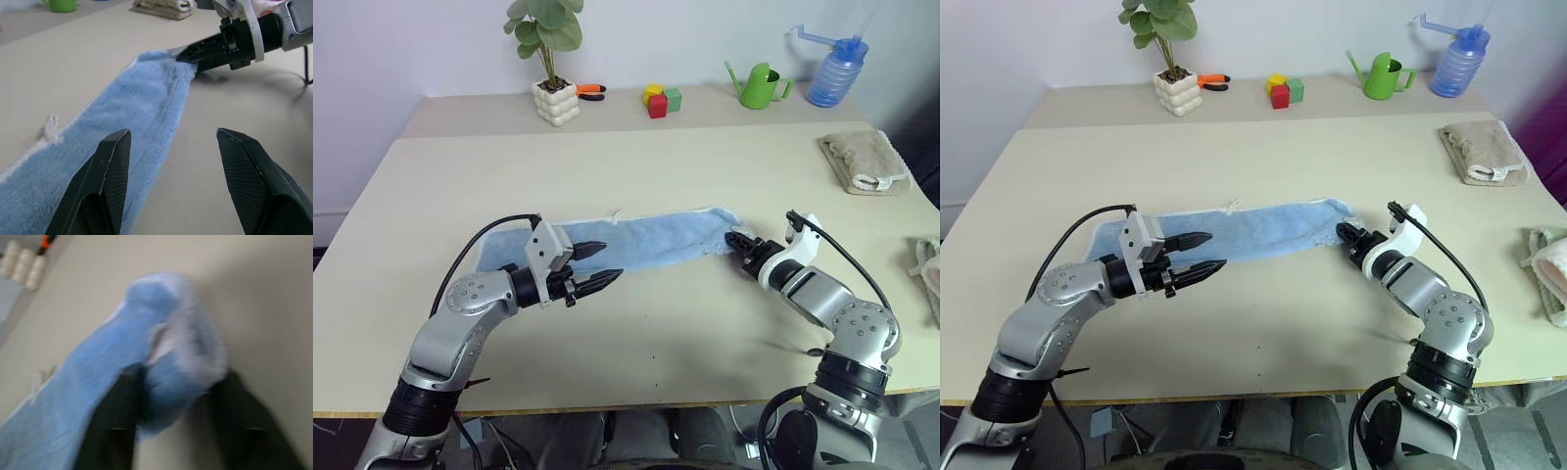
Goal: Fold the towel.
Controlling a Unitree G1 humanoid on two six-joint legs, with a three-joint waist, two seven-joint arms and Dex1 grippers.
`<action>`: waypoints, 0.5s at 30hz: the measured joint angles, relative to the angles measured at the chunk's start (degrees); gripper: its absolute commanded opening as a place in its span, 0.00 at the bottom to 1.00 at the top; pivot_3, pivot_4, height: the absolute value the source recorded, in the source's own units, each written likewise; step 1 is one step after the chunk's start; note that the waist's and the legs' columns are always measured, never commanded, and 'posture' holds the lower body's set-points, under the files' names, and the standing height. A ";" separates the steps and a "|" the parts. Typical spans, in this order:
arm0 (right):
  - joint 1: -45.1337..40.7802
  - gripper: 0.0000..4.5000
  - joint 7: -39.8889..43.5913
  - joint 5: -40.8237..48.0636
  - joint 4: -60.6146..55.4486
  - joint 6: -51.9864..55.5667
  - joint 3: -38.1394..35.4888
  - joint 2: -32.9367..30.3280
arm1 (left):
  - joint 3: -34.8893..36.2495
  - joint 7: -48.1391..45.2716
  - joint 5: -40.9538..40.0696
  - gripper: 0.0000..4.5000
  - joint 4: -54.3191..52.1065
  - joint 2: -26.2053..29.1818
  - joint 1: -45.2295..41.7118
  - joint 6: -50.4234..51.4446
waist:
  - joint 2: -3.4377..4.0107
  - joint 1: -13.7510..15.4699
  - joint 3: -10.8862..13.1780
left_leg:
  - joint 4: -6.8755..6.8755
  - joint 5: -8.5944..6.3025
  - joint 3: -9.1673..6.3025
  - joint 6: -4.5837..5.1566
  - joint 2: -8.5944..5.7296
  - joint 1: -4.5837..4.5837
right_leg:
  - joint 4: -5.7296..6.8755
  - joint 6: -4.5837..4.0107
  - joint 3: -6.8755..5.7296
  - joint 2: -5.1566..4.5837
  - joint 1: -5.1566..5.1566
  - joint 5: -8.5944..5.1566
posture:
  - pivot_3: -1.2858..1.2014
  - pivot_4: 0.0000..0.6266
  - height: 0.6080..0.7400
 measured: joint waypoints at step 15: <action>5.27 0.02 13.65 -7.40 -9.10 -7.54 6.56 -25.27 | 0.01 0.88 0.93 0.62 1.69 -0.62 0.48 0.38 | 0.13 -0.41 0.05 | -0.10 -0.02 0.16 0.03 0.24 -0.03 | -0.34 0.00 0.00 0.20 0.04 0.00 | 0.52 0.24 0.95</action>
